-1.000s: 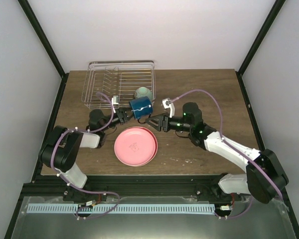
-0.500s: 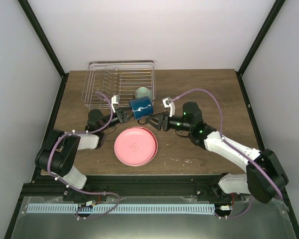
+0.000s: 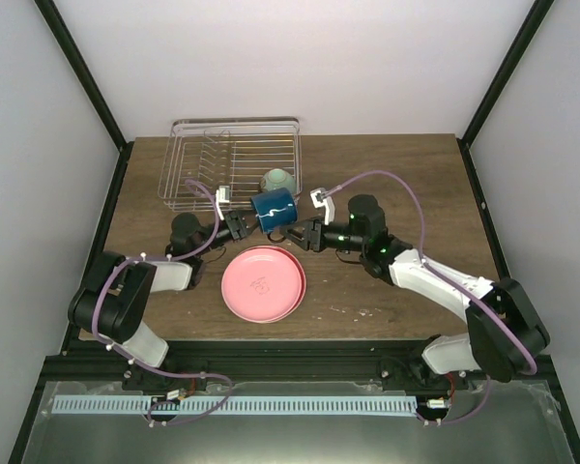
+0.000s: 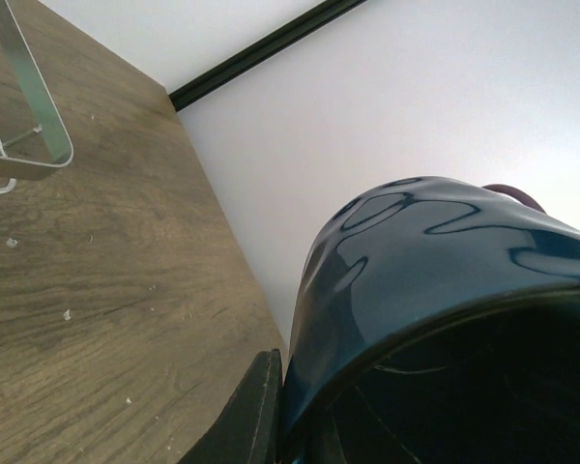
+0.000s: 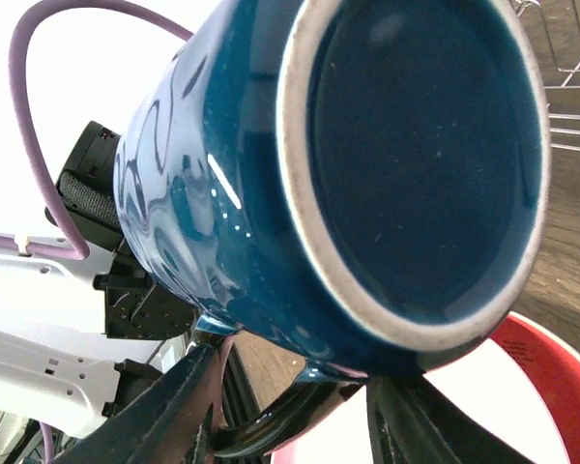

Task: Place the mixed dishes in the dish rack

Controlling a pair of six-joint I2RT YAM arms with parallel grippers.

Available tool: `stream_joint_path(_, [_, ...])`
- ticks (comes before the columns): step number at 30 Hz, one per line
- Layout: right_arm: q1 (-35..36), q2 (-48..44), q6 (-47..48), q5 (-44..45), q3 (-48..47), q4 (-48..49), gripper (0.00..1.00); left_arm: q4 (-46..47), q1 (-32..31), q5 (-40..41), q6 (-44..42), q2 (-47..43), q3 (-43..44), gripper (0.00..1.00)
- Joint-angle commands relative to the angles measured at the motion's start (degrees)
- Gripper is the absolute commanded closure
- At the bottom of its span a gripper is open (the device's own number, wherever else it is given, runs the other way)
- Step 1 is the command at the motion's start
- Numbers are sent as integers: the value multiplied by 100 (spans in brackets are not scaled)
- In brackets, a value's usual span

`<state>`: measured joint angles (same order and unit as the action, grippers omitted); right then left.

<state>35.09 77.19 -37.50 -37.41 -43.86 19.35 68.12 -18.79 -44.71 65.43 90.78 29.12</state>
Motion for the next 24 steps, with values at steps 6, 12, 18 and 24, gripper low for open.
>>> stream_joint_path(6, [-29, 37, 39, -20, -503, 264, 68, 1342, -351, 45, -13, 237, -173, 100])
stream_joint_path(12, [-29, 136, -60, -106, -527, 446, 77, 2239, -439, 123, 83, 729, -315, 100])
stream_joint_path(18, [-29, 189, -36, -1, -569, 512, 82, 2351, -450, 164, 7, 895, -351, 100])
stream_joint_path(24, [-37, 197, 97, 248, -603, 417, 94, 1845, -450, 237, -253, 805, -316, 100])
